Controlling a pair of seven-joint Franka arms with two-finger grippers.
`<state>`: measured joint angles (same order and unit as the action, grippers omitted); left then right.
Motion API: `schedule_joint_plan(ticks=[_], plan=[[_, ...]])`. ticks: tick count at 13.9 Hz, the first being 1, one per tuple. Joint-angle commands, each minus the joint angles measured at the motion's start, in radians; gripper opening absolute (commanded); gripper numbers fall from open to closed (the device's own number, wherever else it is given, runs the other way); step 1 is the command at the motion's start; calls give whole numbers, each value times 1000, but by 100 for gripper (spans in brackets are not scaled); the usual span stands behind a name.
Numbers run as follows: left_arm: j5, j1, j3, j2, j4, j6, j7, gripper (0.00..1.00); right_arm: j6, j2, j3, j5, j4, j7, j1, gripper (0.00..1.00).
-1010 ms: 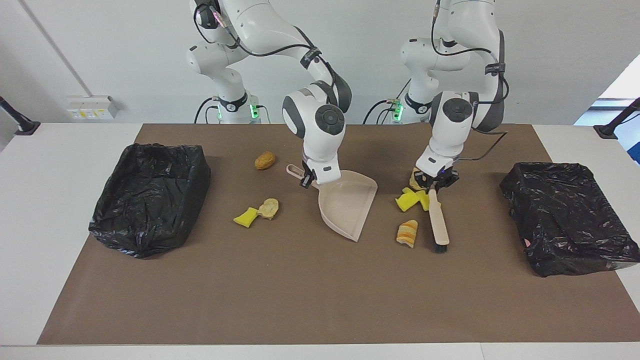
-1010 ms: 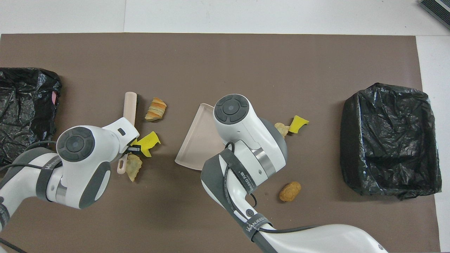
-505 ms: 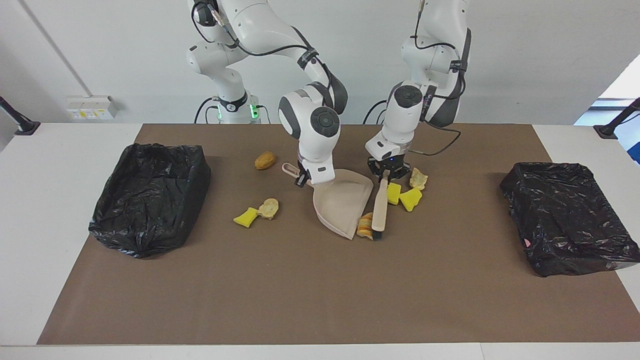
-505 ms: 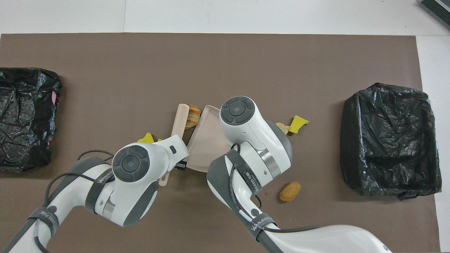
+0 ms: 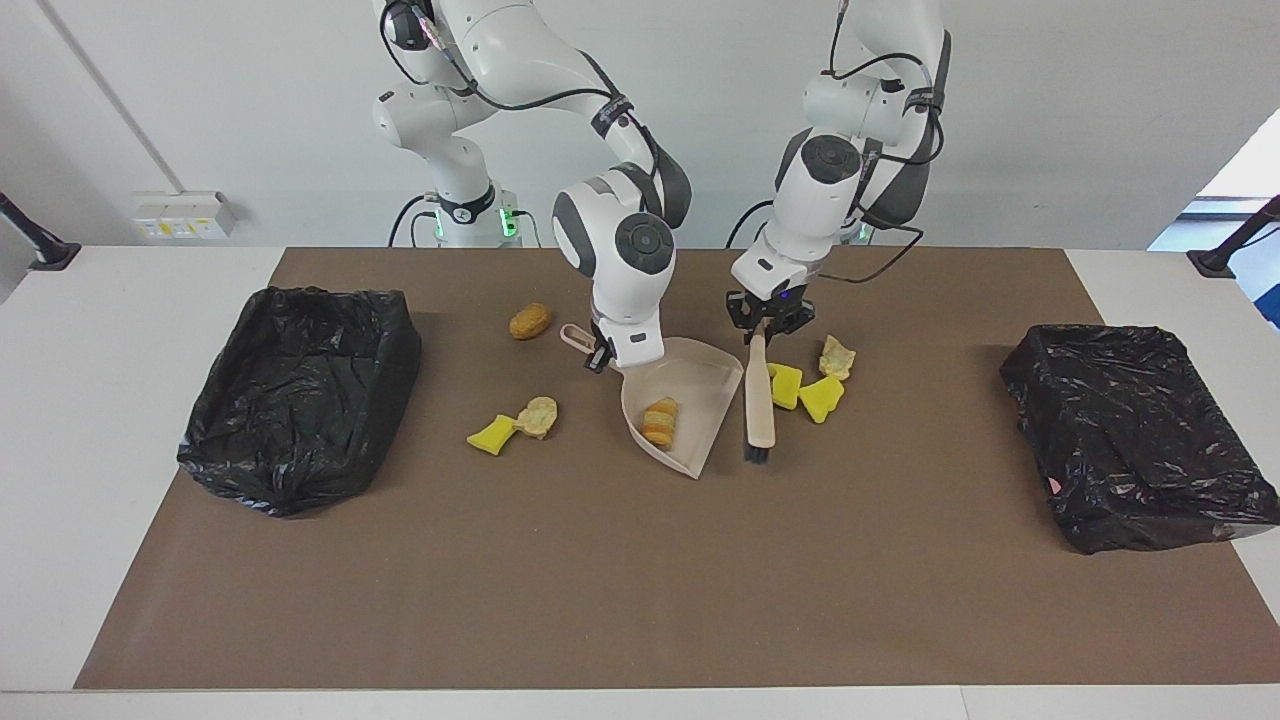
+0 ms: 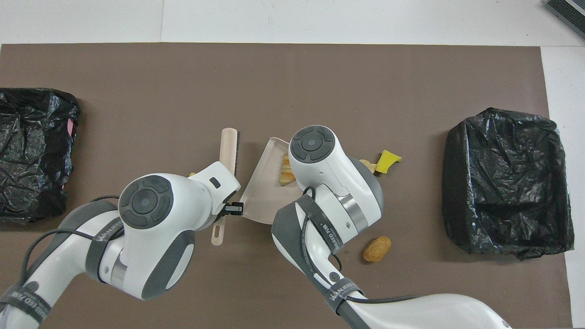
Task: Sweep and dump trash in bin
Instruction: 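Sweep the sponge pieces and crumbs into the dustpan with the left gripper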
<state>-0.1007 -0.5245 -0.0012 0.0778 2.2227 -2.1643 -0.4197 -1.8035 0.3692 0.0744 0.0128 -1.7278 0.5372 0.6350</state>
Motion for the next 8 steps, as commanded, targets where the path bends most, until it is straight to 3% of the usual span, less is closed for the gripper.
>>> schedule_joint_plan(ticks=[1, 6, 8], plan=[[1, 24, -2, 48, 17, 90, -236, 0, -31, -26, -10, -22, -33, 41, -2, 0], [116, 32, -2, 118, 69, 286, -771, 0, -66, -32, -15, -17, -38, 98, 9, 0], [121, 58, -3, 161, 116, 346, -811, 0, -66, -35, -16, -17, -48, 147, 20, 0]])
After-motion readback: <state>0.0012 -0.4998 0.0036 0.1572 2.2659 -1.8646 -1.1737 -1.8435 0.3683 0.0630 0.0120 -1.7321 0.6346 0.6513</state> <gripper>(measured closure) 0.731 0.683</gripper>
